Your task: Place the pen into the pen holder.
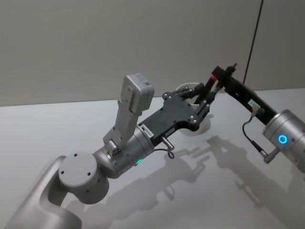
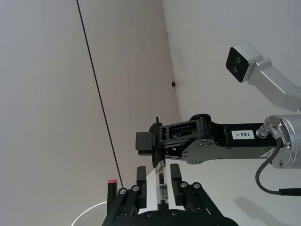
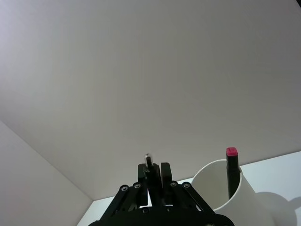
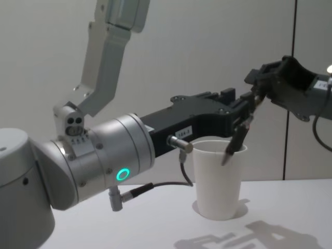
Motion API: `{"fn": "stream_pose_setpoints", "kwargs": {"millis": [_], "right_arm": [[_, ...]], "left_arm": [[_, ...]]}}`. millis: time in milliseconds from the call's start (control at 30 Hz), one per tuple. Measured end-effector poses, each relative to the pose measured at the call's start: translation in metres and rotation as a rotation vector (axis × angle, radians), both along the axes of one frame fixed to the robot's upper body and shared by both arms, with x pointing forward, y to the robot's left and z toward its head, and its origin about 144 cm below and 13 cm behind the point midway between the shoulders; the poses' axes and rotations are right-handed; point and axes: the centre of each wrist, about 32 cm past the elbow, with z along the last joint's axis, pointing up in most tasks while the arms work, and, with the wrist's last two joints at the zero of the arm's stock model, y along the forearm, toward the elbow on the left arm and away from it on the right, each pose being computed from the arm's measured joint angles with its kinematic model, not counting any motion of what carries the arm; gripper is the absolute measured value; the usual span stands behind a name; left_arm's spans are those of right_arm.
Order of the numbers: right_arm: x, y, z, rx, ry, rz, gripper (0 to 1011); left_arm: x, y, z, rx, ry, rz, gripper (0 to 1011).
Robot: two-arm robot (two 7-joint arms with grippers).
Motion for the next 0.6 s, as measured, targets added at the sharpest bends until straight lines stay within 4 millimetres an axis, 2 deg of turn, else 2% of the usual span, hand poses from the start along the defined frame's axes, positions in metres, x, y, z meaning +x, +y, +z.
{"fn": "stream_pose_setpoints", "kwargs": {"millis": [67, 133, 233, 267, 367, 433, 600], "right_arm": [[0.0000, 0.0000, 0.0000, 0.000, 0.000, 0.000, 168], [0.0000, 0.0000, 0.0000, 0.000, 0.000, 0.000, 168], [0.0000, 0.0001, 0.0000, 0.000, 0.000, 0.001, 168], [0.0000, 0.0001, 0.0000, 0.000, 0.000, 0.001, 168], [0.0000, 0.0002, -0.0001, 0.000, 0.000, 0.001, 168], [0.0000, 0.0002, 0.0000, 0.000, -0.001, 0.001, 168], [-0.0001, 0.0002, 0.0001, 0.001, -0.001, 0.002, 168]], "left_arm": [[0.0000, 0.0000, 0.0000, 0.000, 0.000, 0.000, 342], [0.0000, 0.0000, 0.0000, 0.000, 0.000, 0.000, 379], [0.0000, -0.0001, 0.0000, 0.000, 0.000, 0.000, 505], [0.0000, -0.0001, 0.0000, 0.000, 0.000, 0.000, 505], [0.0000, -0.0001, -0.0001, 0.000, 0.000, 0.000, 639], [0.0000, -0.0001, -0.0001, 0.000, 0.000, 0.000, 667], [0.0000, -0.0001, -0.0002, 0.001, 0.000, 0.000, 830]]}}
